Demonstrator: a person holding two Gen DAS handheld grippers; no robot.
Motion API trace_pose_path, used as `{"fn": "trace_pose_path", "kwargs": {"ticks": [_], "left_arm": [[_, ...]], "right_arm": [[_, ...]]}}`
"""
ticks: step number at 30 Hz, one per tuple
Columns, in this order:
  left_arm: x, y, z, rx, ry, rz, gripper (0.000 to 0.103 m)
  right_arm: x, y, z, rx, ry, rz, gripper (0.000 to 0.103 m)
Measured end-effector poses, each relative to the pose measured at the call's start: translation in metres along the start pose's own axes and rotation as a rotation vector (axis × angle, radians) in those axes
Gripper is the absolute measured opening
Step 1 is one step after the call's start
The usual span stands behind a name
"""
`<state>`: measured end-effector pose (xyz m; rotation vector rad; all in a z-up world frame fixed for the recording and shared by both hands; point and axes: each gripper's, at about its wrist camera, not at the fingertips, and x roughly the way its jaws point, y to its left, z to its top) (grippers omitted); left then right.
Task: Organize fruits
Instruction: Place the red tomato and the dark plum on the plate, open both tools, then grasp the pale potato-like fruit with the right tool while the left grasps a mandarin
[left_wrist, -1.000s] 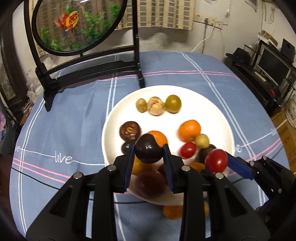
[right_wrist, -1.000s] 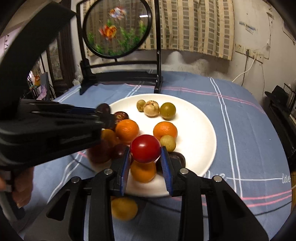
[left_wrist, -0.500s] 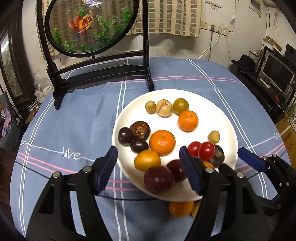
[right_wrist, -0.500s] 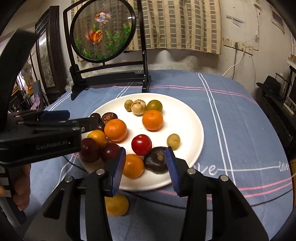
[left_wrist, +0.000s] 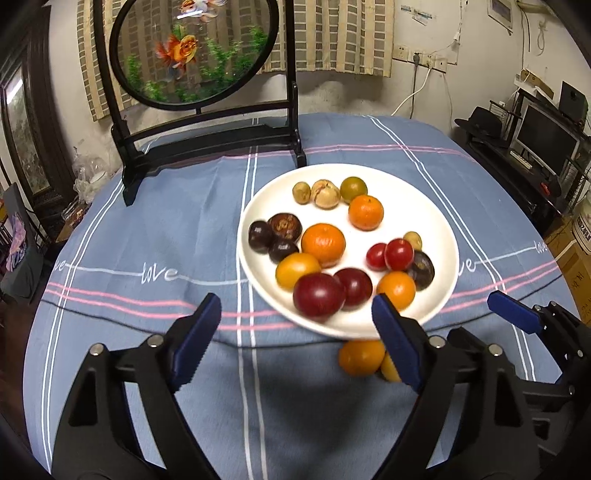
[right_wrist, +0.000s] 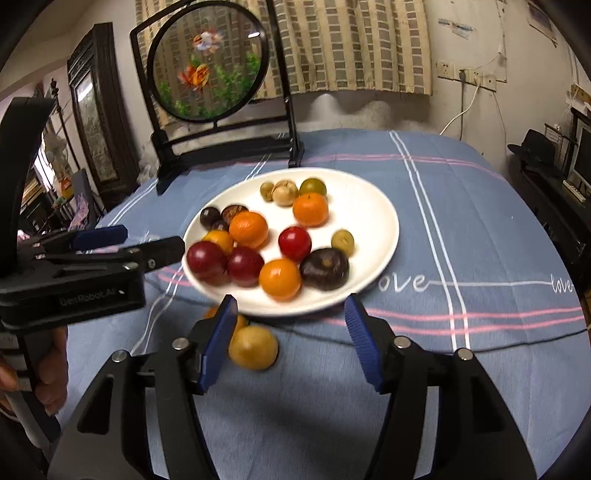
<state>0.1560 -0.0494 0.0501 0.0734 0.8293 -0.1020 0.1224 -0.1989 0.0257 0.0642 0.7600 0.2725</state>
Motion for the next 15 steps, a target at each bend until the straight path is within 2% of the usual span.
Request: {"fn": "trace_pose_path", "kwargs": {"ticks": [7,15], "left_arm": [[-0.005,0.010,-0.026,-0.023,-0.002,-0.001,0.094],[0.017,0.025,-0.045,-0.031,0.041,0.009,0.094]], "right_arm": [[0.007,0.014,-0.026,-0.092,0.097,0.001,0.061],[0.035,0.040,-0.033,-0.175,0.175,-0.038,0.061]]}}
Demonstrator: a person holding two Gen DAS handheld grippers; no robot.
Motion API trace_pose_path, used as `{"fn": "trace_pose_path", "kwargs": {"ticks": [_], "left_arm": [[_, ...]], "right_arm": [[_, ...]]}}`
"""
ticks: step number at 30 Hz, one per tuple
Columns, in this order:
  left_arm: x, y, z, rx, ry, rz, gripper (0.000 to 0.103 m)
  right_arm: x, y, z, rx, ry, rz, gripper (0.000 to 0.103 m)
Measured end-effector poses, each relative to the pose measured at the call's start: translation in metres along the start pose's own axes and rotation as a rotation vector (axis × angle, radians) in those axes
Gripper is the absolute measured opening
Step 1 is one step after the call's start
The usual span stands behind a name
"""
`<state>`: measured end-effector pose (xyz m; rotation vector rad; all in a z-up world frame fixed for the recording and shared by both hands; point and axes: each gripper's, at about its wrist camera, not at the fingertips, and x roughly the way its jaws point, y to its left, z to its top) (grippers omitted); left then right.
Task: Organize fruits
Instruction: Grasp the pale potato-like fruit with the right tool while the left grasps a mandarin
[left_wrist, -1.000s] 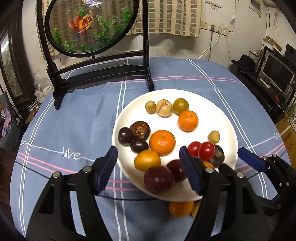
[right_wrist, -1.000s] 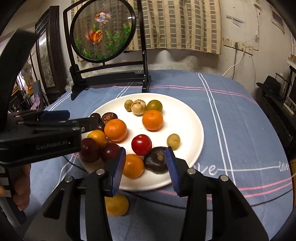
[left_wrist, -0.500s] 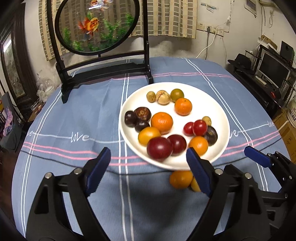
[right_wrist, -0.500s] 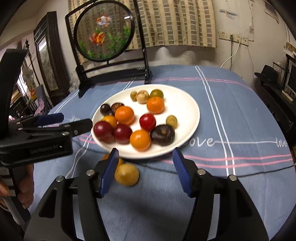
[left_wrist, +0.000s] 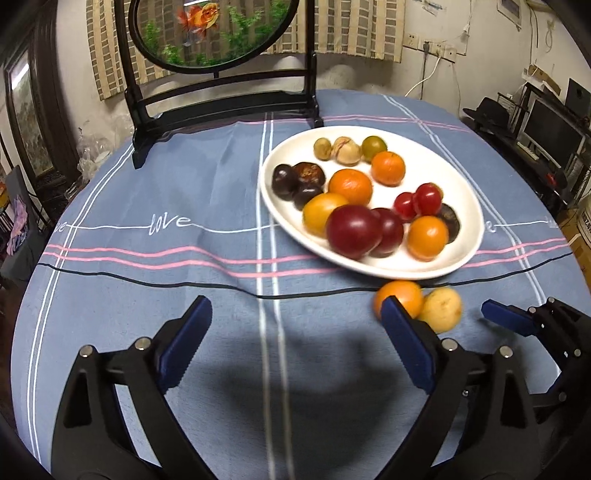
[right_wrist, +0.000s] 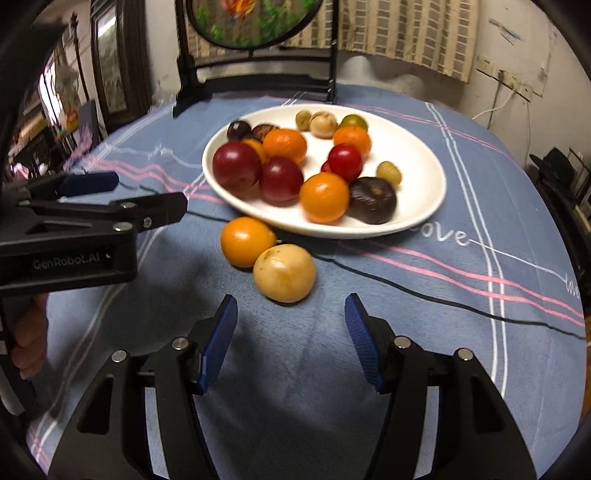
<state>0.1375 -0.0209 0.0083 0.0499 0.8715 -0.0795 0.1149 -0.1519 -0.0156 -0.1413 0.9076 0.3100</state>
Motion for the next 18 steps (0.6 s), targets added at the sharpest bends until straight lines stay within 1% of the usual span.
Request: {"fn": "trace_pose_path", "kwargs": {"ticks": [2,5,6,7,12,16,18], "left_arm": [[0.007,0.008,-0.003,-0.033,0.024,-0.025,0.094],[0.016,0.016,-0.004,-0.070,0.065,-0.065,0.094],[0.018,0.018,-0.004,-0.078,0.074,-0.074,0.094],[0.018,0.018,-0.004,-0.080,0.075,-0.074,0.094],[0.019,0.010,-0.005,-0.050,0.075,-0.077,0.094],[0.019,0.000,-0.008,-0.016,0.067,-0.085,0.094],[0.020,-0.008,-0.010,0.009,0.069,-0.102,0.094]], "right_arm": [[0.009,0.006,0.004,-0.027,0.005,-0.036,0.061],[0.018,0.012,0.010,-0.054,0.005,-0.060,0.060],[0.020,0.012,0.011,-0.053,0.002,-0.070,0.056],[0.021,0.010,0.013,-0.049,-0.002,-0.073,0.039],[0.017,-0.001,0.010,0.002,-0.015,-0.023,0.038],[0.000,-0.028,0.000,0.100,-0.046,-0.010,0.039],[-0.004,-0.040,-0.005,0.148,-0.053,-0.005,0.039]]}}
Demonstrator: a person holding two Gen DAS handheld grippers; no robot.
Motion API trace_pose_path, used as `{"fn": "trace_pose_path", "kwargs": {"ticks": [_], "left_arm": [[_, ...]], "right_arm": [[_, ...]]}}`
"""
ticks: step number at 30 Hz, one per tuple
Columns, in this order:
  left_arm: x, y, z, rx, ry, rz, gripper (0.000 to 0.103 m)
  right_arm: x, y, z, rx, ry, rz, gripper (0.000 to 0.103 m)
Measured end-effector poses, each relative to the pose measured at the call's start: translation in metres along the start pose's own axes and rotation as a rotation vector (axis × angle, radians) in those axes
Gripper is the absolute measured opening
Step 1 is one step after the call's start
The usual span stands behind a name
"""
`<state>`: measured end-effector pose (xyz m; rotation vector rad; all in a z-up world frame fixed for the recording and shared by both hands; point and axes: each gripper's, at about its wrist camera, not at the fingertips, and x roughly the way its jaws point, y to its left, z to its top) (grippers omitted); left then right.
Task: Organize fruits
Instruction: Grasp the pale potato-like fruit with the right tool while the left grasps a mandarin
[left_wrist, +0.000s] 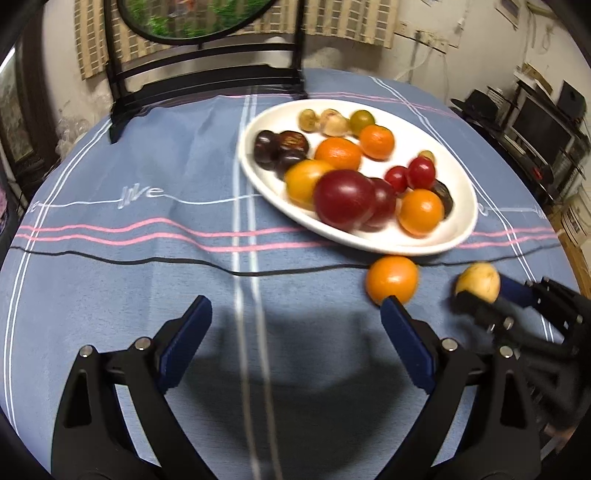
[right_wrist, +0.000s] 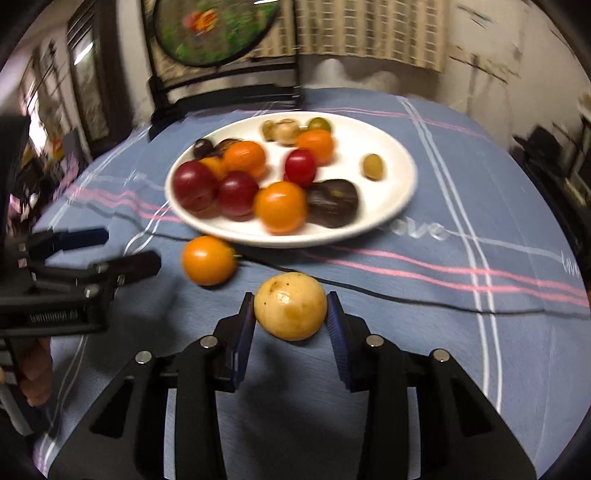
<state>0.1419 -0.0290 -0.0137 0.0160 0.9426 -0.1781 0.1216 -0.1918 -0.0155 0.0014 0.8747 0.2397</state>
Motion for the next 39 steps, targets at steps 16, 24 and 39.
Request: {"fn": "trace_pose_path", "kwargs": {"ticks": [16,24,39], "left_arm": [[0.030,-0.052,-0.001,0.105,0.093,-0.015,0.077],[0.033,-0.065,0.006,0.122,0.081,-0.006,0.044],[0.015,-0.060,0.000,0.143,0.042,0.001,0.038]], "right_arm": [[-0.017,-0.012,0.003,0.041,-0.053,0.039,0.039],[-0.017,-0.013,0.004,0.044,-0.055,0.039,0.039],[-0.016,-0.013,0.004,0.042,-0.057,0.031,0.039]]}}
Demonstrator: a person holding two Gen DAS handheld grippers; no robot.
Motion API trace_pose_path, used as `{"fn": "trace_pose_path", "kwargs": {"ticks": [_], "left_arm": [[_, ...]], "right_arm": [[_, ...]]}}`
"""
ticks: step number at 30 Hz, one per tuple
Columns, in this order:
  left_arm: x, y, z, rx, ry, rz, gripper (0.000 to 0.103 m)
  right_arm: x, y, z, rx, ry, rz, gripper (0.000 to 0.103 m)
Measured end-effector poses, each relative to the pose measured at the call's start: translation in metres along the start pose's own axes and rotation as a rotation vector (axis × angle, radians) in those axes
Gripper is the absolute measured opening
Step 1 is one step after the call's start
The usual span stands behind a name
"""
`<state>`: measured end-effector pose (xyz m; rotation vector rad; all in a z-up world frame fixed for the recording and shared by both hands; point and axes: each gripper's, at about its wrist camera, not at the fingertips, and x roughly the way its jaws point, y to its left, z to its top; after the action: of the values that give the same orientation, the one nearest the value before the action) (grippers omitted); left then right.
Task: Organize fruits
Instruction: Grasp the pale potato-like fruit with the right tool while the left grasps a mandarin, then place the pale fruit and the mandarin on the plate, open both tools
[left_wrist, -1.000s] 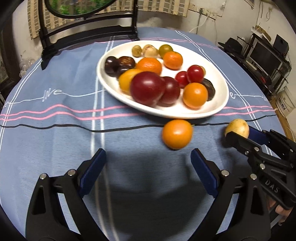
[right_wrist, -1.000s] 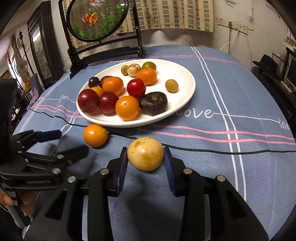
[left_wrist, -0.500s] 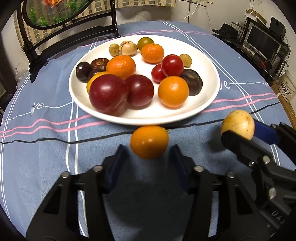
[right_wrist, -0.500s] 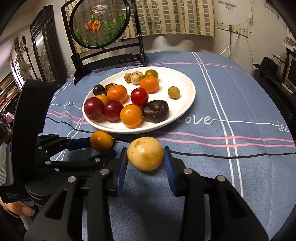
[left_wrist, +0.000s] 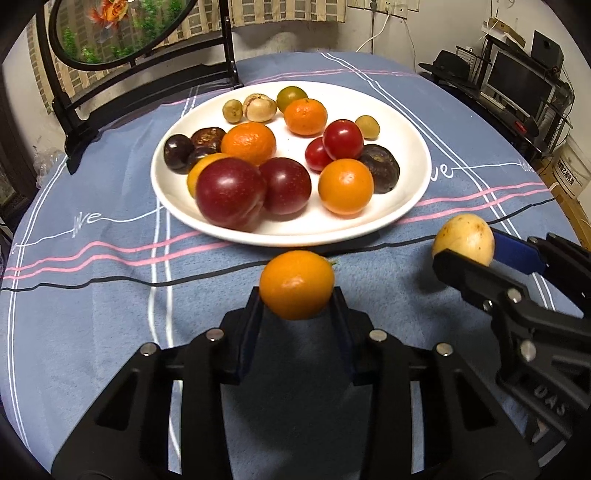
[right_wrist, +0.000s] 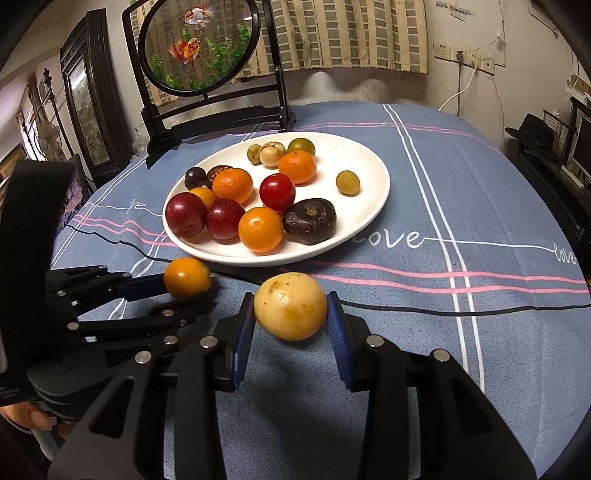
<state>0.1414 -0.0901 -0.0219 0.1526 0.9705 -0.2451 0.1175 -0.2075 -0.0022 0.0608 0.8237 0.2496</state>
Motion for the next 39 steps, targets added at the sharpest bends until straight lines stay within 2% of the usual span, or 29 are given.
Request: {"fn": "trace_pose_path", "kwargs": {"ticks": [10,19,29,39], "left_arm": [[-0.042,0.008,-0.001,0.001,-0.086,-0.003,0.038],[-0.071,0.021,0.027,-0.005,-0.157,0.000,0.038],[-0.063,0.034,0.063,-0.026,-0.167,0.009,0.038],[-0.040,0.045,0.085,-0.054,-0.145,0.037,0.038]], "right_arm": [[-0.006,0.002,0.001,-0.004,-0.041,-0.007,0.039],[-0.031,0.015,0.016,-0.008,-0.125,0.032,0.039],[-0.025,0.027,0.059,-0.104,-0.146,0.005,0.039],[0.008,0.031,0.069,-0.112,-0.107,0.023,0.039]]}}
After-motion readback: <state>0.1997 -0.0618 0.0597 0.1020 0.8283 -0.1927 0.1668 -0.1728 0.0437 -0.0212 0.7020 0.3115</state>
